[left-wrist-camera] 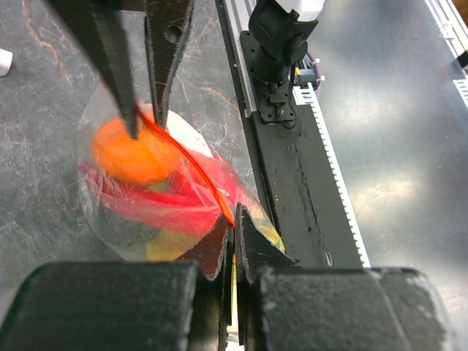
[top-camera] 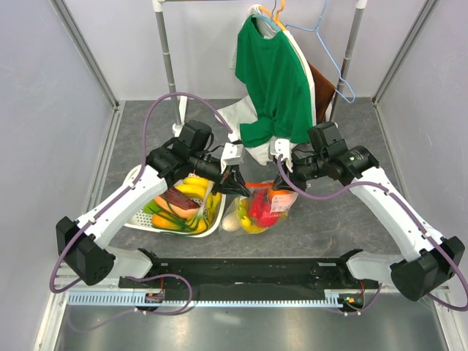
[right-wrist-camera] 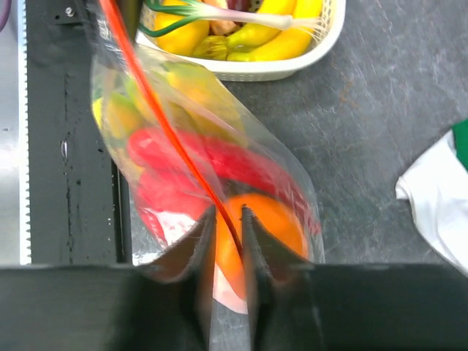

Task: Place the food in the zip-top bag and seal the zipper
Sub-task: Place the zipper food storage bag at the center of the board.

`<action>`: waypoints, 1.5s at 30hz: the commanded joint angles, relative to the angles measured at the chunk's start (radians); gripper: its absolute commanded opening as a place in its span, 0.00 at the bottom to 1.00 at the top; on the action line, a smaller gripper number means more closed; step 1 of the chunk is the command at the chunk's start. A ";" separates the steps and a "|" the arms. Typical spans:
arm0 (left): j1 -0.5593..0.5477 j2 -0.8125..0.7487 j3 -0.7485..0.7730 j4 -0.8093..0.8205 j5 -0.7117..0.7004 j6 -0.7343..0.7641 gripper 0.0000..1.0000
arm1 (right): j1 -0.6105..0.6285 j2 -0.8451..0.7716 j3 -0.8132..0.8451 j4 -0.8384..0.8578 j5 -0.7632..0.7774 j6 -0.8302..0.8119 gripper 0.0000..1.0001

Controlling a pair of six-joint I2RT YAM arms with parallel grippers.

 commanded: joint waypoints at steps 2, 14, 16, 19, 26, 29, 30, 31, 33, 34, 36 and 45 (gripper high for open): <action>0.011 0.010 0.053 0.087 0.032 -0.081 0.02 | 0.018 -0.057 0.012 -0.008 -0.041 0.021 0.02; 0.108 -0.047 -0.010 0.312 -0.085 -0.442 0.84 | -0.104 -0.298 -0.114 0.147 0.263 0.829 0.00; 0.117 -0.059 -0.004 0.323 -0.102 -0.460 0.86 | -0.147 -0.318 -0.123 0.146 0.369 0.990 0.00; 0.129 -0.076 -0.004 0.335 -0.114 -0.491 0.88 | -0.163 -0.309 -0.112 0.103 0.495 1.201 0.00; 0.140 -0.107 -0.038 0.354 -0.109 -0.515 0.88 | -0.166 -0.244 -0.094 0.072 0.624 1.492 0.00; 0.141 -0.117 -0.053 0.369 -0.111 -0.528 0.88 | -0.178 -0.244 -0.099 0.156 0.748 1.689 0.00; 0.144 -0.119 -0.058 0.373 -0.109 -0.529 0.88 | -0.178 -0.261 -0.141 0.207 0.771 1.739 0.00; 0.146 -0.120 -0.061 0.375 -0.111 -0.531 0.88 | -0.178 -0.297 -0.166 0.257 0.834 1.832 0.00; 0.150 -0.124 -0.069 0.375 -0.111 -0.529 0.88 | -0.179 -0.298 -0.192 0.350 0.869 1.903 0.00; 0.152 -0.125 -0.072 0.377 -0.109 -0.529 0.88 | -0.180 -0.273 -0.189 0.356 0.886 1.946 0.00; 0.154 -0.124 -0.079 0.377 -0.109 -0.525 0.88 | -0.178 -0.256 -0.191 0.380 0.932 2.082 0.00; 0.166 -0.120 -0.087 0.366 -0.103 -0.515 0.88 | -0.172 -0.308 -0.373 0.339 0.968 2.222 0.00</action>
